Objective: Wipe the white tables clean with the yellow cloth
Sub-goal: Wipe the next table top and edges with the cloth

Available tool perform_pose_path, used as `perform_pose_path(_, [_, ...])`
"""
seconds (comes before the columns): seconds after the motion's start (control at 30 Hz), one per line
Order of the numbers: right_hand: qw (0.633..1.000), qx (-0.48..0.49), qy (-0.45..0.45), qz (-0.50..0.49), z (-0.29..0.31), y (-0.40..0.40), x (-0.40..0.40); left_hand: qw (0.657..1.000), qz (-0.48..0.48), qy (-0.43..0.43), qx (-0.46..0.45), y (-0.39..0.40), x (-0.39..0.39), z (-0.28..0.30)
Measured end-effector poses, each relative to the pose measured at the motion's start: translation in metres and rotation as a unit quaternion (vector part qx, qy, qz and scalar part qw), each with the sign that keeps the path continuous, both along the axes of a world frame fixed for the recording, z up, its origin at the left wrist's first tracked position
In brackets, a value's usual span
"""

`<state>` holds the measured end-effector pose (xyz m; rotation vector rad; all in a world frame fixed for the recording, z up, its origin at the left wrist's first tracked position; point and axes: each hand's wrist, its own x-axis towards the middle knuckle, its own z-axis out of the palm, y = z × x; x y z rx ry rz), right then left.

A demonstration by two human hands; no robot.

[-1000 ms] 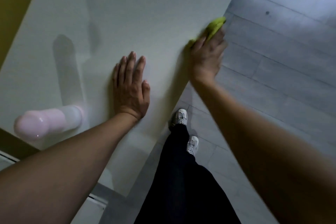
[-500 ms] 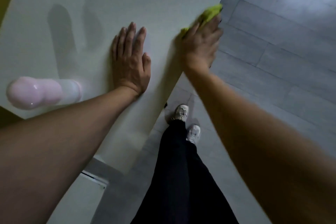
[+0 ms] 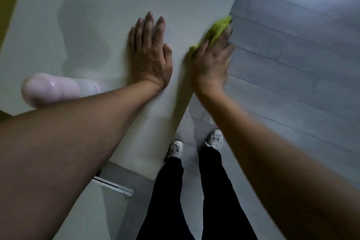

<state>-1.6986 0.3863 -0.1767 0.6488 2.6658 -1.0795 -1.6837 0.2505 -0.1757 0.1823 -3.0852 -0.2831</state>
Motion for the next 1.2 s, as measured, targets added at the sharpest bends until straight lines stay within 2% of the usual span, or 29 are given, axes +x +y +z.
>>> perform_pose_path(0.13, [1.0, -0.013, -0.005, -0.001, 0.002, -0.034, 0.111, 1.0, -0.007, -0.017, -0.003, -0.002, 0.001, 0.003])
perform_pose_path(0.23, [1.0, 0.01, -0.002, -0.001, 0.003, -0.049, 0.155, 1.0, -0.006, -0.025, 0.002, -0.003, 0.001, 0.005])
perform_pose_path(0.33, [1.0, 0.014, 0.001, -0.015, 0.002, -0.048, 0.146, 1.0, -0.013, -0.025, 0.012, -0.006, 0.002, 0.007])
perform_pose_path(0.53, [0.999, 0.026, 0.027, -0.035, -0.001, -0.029, 0.071, 0.996, -0.064, -0.045, 0.03, -0.016, 0.025, 0.012])
perform_pose_path(0.67, [0.998, 0.042, 0.033, -0.026, 0.002, -0.024, 0.06, 0.99, -0.121, -0.035, 0.065, -0.039, 0.102, 0.017])
perform_pose_path(0.77, [0.998, 0.03, 0.038, -0.035, 0.005, -0.028, 0.071, 0.989, -0.125, -0.025, 0.07, -0.066, 0.183, 0.019])
perform_pose_path(0.9, [0.998, 0.03, 0.039, -0.038, 0.003, -0.052, 0.149, 0.99, -0.131, -0.024, 0.052, -0.089, 0.256, 0.012])
perform_pose_path(1.1, [0.999, -0.012, -0.007, -0.048, 0.021, -0.101, 0.304, 0.991, -0.12, -0.016, 0.061, -0.085, 0.257, 0.007])
perform_pose_path(1.2, [0.998, -0.015, -0.028, -0.056, 0.027, -0.112, 0.324, 0.99, -0.122, -0.017, 0.066, -0.089, 0.258, 0.006])
